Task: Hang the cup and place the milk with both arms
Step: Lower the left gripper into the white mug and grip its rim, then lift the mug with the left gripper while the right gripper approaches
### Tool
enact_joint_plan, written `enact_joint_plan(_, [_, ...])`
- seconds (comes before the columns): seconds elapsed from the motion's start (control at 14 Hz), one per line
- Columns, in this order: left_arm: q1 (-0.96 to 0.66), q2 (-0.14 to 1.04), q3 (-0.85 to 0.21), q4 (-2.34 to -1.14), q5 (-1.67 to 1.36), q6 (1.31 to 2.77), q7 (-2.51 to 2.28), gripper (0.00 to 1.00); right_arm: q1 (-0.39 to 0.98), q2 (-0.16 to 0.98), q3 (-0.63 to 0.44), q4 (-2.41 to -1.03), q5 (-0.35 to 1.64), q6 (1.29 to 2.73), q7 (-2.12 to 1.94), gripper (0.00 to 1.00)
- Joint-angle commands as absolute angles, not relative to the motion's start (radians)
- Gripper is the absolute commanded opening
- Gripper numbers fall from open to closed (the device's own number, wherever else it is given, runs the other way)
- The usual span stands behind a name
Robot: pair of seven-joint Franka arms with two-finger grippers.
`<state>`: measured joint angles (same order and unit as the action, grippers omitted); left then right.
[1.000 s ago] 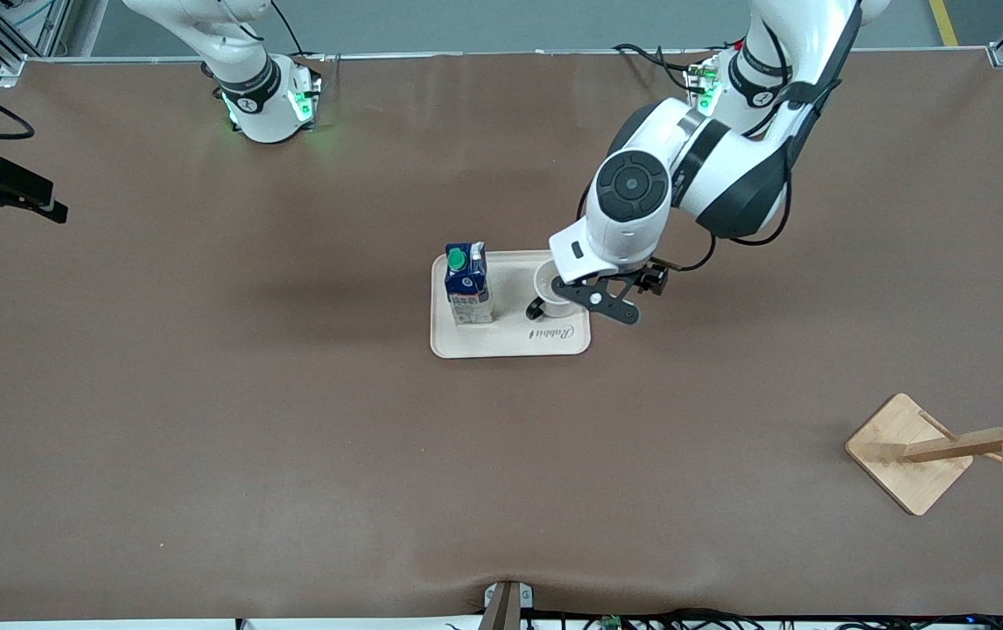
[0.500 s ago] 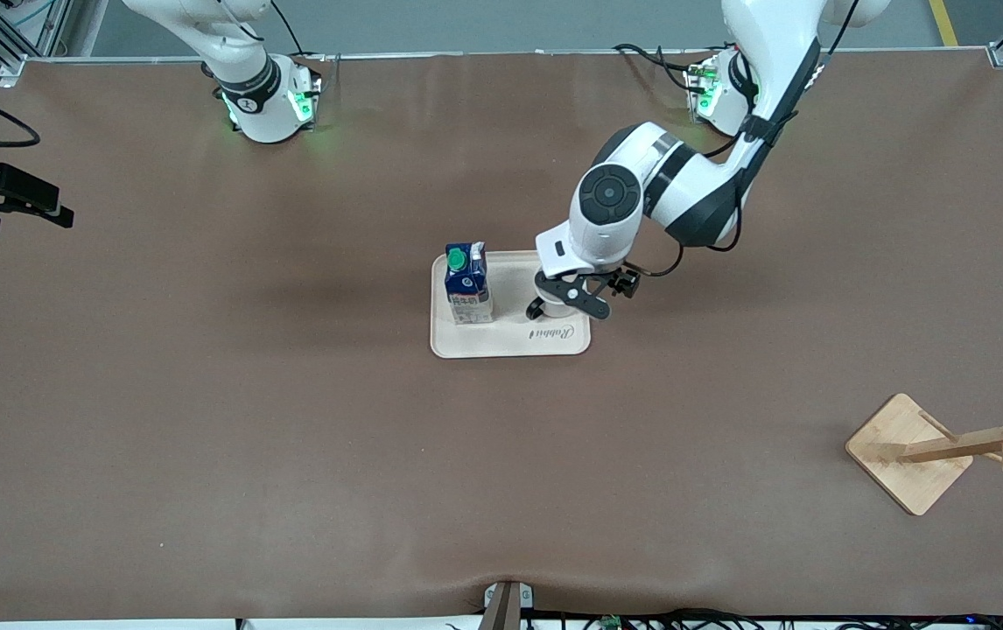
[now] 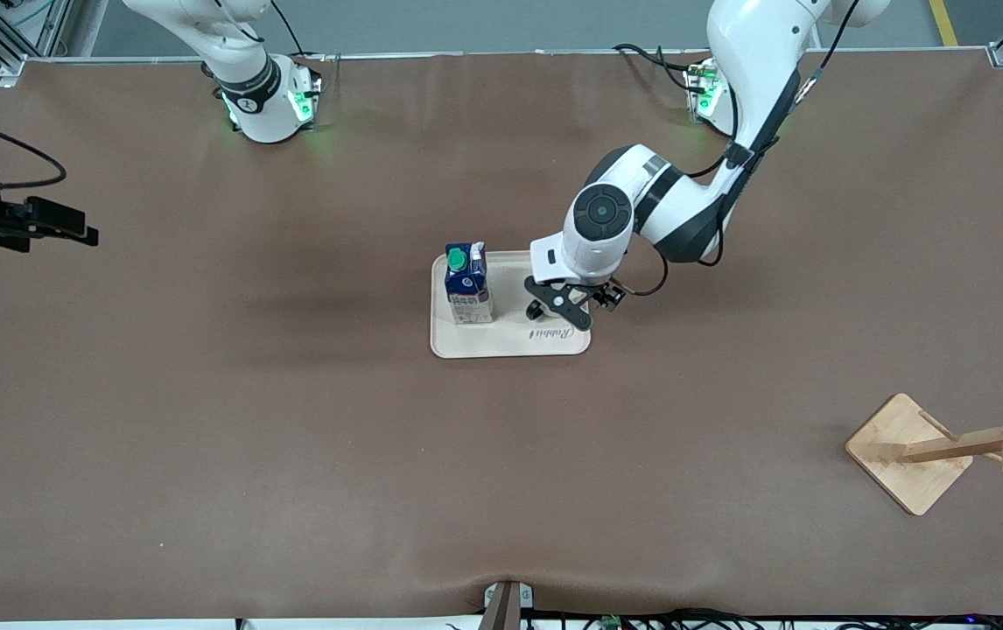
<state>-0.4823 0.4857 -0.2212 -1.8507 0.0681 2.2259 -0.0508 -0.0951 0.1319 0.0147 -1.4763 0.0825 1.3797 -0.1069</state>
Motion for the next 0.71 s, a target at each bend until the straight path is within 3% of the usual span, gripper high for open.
enact_joint_plan(0.0, [-0.497,0.515,-0.221,-1.839,0.092,2.270,-0.044,0.69,-0.110,0.140,0.018,-1.459,0.098,1.312,-0.112,1.00])
enact_joint_plan(0.36, [-0.506,0.537,-0.221,-1.838,0.094,2.304,-0.044,0.43,-0.109,0.150,0.020,-1.462,0.100,1.293,-0.115,1.00])
enact_joint_plan(0.64, [-0.505,0.571,-0.221,-1.809,0.127,2.315,-0.044,0.29,-0.100,0.153,0.020,-1.462,0.100,1.298,-0.106,1.00])
